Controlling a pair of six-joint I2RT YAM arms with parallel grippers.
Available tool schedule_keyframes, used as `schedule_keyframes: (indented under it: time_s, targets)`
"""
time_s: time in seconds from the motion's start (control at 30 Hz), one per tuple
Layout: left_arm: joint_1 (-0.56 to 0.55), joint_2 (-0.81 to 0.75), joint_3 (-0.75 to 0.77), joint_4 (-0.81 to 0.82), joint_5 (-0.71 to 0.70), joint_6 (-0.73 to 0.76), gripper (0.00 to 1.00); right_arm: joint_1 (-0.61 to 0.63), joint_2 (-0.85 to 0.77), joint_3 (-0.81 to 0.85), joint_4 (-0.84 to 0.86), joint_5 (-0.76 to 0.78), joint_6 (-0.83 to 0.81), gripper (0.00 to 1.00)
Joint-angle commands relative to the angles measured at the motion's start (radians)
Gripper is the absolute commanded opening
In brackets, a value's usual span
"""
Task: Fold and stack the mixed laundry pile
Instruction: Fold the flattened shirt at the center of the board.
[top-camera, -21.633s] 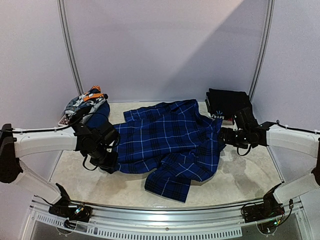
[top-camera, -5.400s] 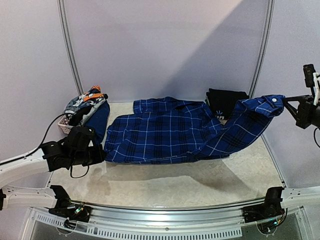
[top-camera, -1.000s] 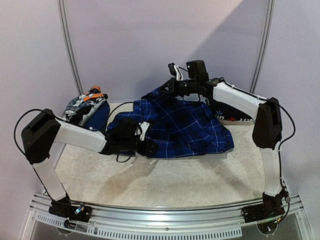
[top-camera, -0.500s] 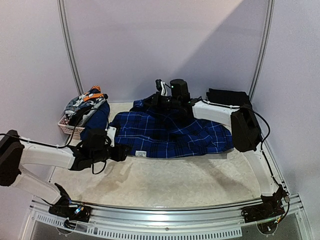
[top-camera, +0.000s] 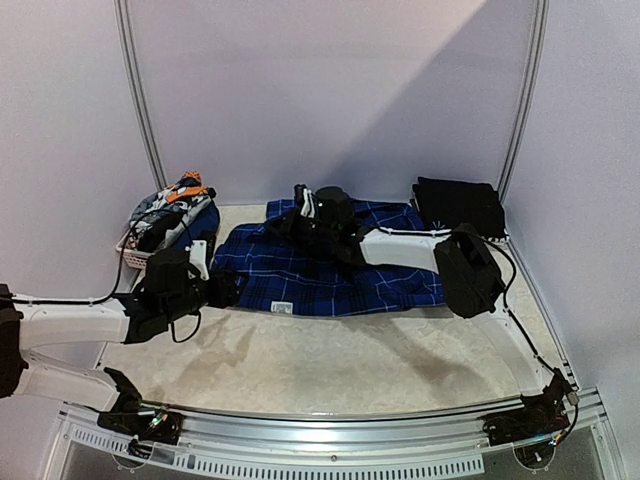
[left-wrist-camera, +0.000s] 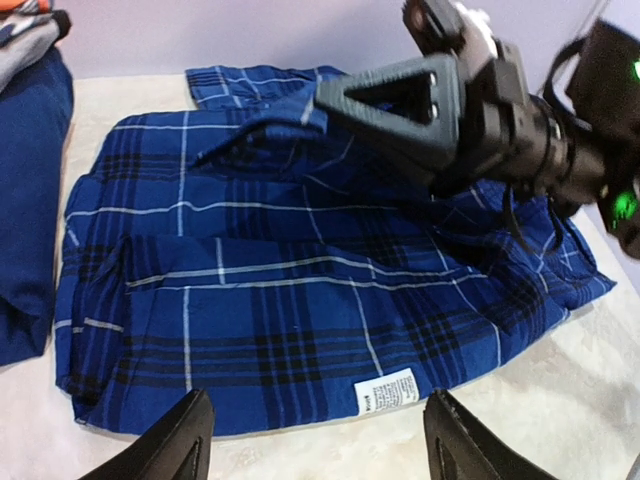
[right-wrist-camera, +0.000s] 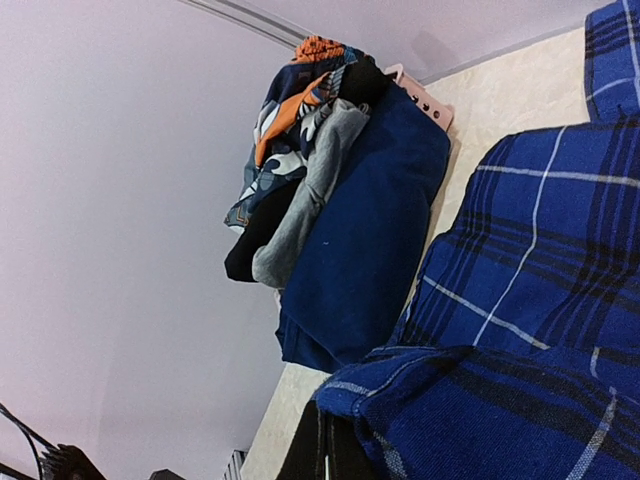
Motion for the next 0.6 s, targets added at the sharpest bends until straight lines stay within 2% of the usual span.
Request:
schedule_keyframes:
  time_s: [0.0,0.27,0.4,0.57]
  targets:
    - [0.036,-0.028,-0.023,-0.045,-0.038,-0.065,0.74,0.025,0.087,-0.006,0.053,0.038,0.057,0.02]
    - [0.054,-0.064,-0.04,-0.055,-0.086,-0.122,0.75,0.054,0.096,-0.013,0.044,-0.018,0.024,0.18]
    - [0.068,-0.067,-0.031,-0.095,-0.113,-0.153,0.75,0.058,0.065,-0.021,0.002,-0.082,-0.024,0.33]
    - [0.084,-0.04,0.002,-0.135,-0.118,-0.223,0.76,0.058,-0.089,-0.132,-0.128,-0.067,-0.204,0.54]
